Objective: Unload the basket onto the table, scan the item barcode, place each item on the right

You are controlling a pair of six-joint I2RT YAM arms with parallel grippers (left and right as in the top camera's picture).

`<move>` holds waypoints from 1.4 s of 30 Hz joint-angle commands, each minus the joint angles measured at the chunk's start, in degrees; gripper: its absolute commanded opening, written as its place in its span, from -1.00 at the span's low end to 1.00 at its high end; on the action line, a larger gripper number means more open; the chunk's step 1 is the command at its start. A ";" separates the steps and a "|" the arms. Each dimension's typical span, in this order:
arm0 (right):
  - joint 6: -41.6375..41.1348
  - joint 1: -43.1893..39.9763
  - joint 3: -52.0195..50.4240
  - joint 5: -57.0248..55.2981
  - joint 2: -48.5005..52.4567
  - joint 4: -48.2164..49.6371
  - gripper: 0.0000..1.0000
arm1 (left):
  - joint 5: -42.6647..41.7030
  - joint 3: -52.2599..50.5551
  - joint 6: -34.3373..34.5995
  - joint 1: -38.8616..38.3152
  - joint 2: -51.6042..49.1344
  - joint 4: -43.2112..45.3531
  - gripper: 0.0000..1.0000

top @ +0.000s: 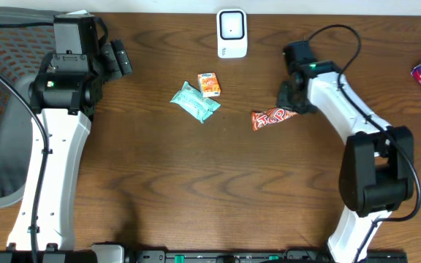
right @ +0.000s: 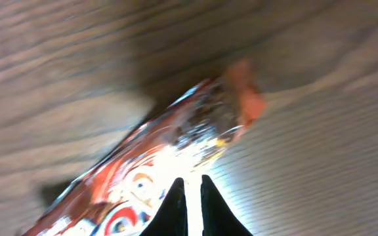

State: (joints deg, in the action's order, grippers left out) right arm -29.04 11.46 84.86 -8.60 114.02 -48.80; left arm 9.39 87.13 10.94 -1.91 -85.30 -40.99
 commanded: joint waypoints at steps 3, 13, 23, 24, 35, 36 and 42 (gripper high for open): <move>0.37 -1.68 -3.19 -0.87 -0.44 2.27 -0.96 | 0.72 0.09 0.74 0.28 -0.44 -0.15 0.95; 0.37 -1.64 -13.00 -0.48 -0.39 19.56 -0.94 | 0.72 0.09 0.74 0.28 -0.44 -0.15 0.96; 0.42 -1.62 -8.02 -0.33 -4.81 10.01 -0.99 | 0.72 0.09 0.74 0.28 -0.44 -0.15 0.95; 0.44 -1.60 -7.04 0.04 -5.73 8.63 -0.98 | 0.72 0.09 0.74 0.28 -0.44 -0.15 0.96; 2.97 0.55 -4.72 15.72 -10.34 3.52 -0.98 | 0.72 0.09 0.74 0.28 -0.44 -0.15 0.96; 2.97 1.18 -4.72 16.50 -9.86 3.32 -0.98 | 0.72 0.09 0.74 0.28 -0.44 -0.15 0.96; 2.91 6.47 -4.74 16.61 -5.95 2.75 -0.98 | 0.72 0.09 0.74 0.28 -0.44 -0.15 0.96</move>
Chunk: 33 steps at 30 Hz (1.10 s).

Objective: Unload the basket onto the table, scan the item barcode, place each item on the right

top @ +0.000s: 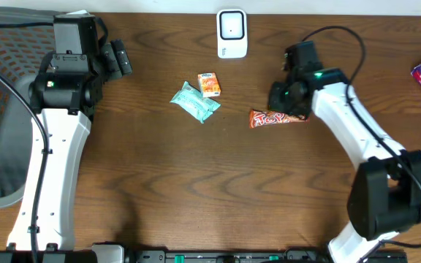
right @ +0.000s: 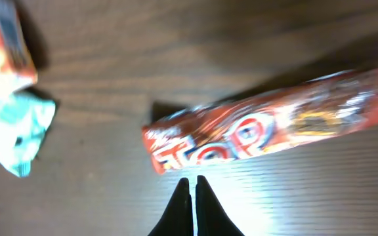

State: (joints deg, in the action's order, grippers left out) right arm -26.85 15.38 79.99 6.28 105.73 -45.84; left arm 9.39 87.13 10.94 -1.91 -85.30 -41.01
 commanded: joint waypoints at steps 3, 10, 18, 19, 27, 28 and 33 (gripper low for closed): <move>-0.20 4.68 0.13 1.22 4.55 0.28 -0.97 | 0.72 0.09 0.74 0.28 -0.44 -0.13 0.96; -1.57 7.28 0.15 -7.96 11.19 2.54 -0.98 | 0.72 0.09 0.74 0.28 -0.44 -0.13 0.96; 1.25 7.23 0.61 -8.57 14.56 7.26 -0.98 | 0.72 0.09 0.74 0.28 -0.44 -0.13 0.96; 1.25 7.08 1.16 -8.46 13.94 6.54 -0.98 | 0.72 0.09 0.74 0.28 -0.44 -0.13 0.96; 4.22 5.16 8.24 -11.98 6.93 -2.62 -0.98 | 0.72 0.09 0.74 0.28 -0.44 -0.13 0.96; 4.22 4.76 8.76 -13.25 6.08 -3.74 -0.98 | 0.72 0.09 0.74 0.28 -0.44 -0.13 0.95; 3.54 2.21 8.83 -14.08 4.85 -6.80 -0.98 | 0.72 0.09 0.74 0.28 -0.44 -0.13 0.96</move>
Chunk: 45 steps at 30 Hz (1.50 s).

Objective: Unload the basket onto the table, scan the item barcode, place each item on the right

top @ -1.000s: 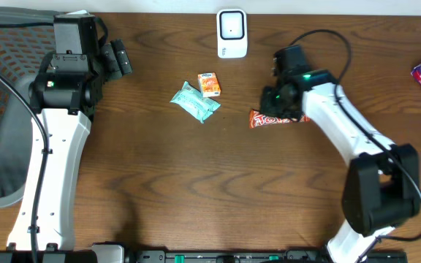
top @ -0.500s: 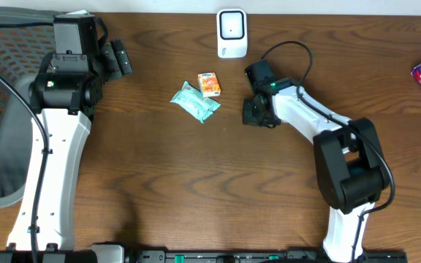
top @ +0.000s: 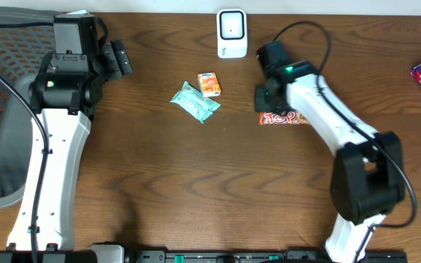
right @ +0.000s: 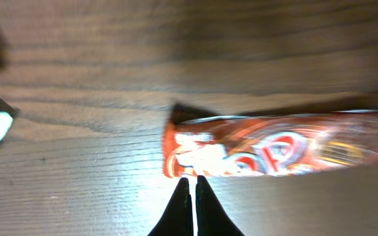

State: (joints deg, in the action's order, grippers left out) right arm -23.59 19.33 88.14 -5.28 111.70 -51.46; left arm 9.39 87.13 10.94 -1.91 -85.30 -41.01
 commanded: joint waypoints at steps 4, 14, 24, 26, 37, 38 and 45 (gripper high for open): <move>0.28 -3.63 -1.07 -0.72 -0.13 -2.16 -0.98 | 0.72 0.09 0.74 0.28 -0.44 -0.13 0.96; -2.80 -4.37 -7.34 3.96 4.70 4.90 -0.98 | 0.72 0.09 0.74 0.28 -0.44 -0.13 0.96; -3.58 -4.33 -5.66 2.60 6.71 7.63 -0.98 | 0.72 0.09 0.74 0.28 -0.44 -0.13 0.96; -2.47 -4.74 -2.97 2.58 6.25 5.25 -0.98 | 0.72 0.09 0.74 0.28 -0.44 -0.13 0.96; 0.96 -7.72 6.36 -5.49 5.62 -11.23 -0.86 | 0.72 0.09 0.74 0.28 -0.44 -0.13 0.96; 0.96 -8.24 5.55 -5.57 5.62 -11.52 -0.86 | 0.72 0.09 0.74 0.28 -0.44 -0.13 0.95; 0.92 -11.52 -2.89 -4.98 5.64 -5.25 -0.89 | 0.72 0.09 0.74 0.28 -0.44 -0.13 0.96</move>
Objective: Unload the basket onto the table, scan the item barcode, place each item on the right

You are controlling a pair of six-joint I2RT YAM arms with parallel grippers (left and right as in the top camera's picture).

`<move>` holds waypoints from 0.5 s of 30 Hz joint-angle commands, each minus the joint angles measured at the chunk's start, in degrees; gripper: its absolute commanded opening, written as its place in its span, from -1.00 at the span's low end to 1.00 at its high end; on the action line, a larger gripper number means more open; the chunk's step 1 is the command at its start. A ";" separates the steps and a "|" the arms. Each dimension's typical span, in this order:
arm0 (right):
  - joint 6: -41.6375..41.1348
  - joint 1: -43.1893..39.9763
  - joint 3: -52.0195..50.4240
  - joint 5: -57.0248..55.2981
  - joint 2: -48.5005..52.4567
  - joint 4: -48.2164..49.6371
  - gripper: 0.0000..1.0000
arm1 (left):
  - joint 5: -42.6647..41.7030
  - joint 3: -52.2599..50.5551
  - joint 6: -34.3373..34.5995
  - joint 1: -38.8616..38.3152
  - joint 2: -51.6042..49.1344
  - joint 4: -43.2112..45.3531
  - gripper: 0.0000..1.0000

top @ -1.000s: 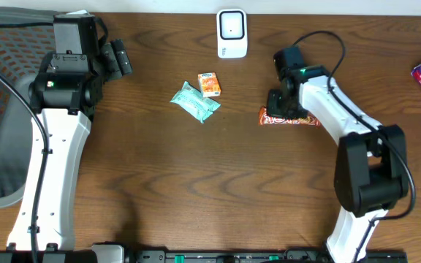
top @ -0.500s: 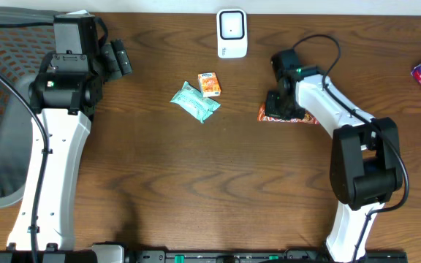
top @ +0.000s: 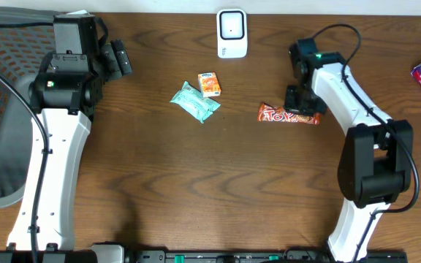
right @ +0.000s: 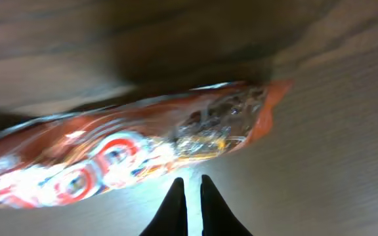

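The red candy bar lies flat on the brown table, its length running left to right. In the right wrist view the candy bar fills the middle, shiny and blurred. My right gripper is low over the bar's right end. Seen from the wrist, the right gripper has its fingertips nearly touching, with nothing between them, just in front of the wrapper. The white scanner stands at the table's far edge. My left gripper is raised at the far left, and its jaws are unclear.
A teal packet and a small orange box lie left of the bar. A pink packet sits at the right edge. A mesh chair stands beyond the table's left side.
My right gripper was at the bar's left end and is now at its right end. The bar lies in nearly the same spot, turned slightly. The left arm has not moved.
The bar first lay tilted with my shut right gripper at its right end. Then it lay level, a little farther right. After that the gripper was at the left end with the bar shifted right. Now the gripper is back at the right end.
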State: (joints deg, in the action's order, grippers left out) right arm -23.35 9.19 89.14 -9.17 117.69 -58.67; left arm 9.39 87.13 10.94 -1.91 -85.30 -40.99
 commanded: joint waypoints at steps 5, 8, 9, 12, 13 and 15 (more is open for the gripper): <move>0.70 -2.03 -9.92 -0.35 -0.35 10.21 -0.88 | 0.72 0.09 0.74 0.28 -0.44 -0.15 0.96; 0.72 -2.05 -9.55 2.69 -0.50 9.29 -0.91 | 0.72 0.09 0.74 0.28 -0.44 -0.15 0.96; 0.72 -2.05 -8.90 4.20 -0.63 7.98 -0.98 | 0.72 0.09 0.74 0.28 -0.44 -0.15 0.96; 0.74 -2.01 -6.08 6.99 -1.44 3.23 -0.98 | 0.72 0.09 0.74 0.28 -0.44 -0.15 0.96; 0.74 -2.03 -4.68 6.95 -1.88 1.40 -0.98 | 0.72 0.09 0.74 0.28 -0.44 -0.15 0.96; 1.92 -2.03 -1.90 6.67 -2.75 -1.27 -0.95 | 0.72 0.09 0.74 0.28 -0.44 -0.15 0.96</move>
State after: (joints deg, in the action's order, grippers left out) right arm -23.00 7.18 82.50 -4.27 117.08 -58.65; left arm 9.39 87.13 10.94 -1.91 -85.30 -40.99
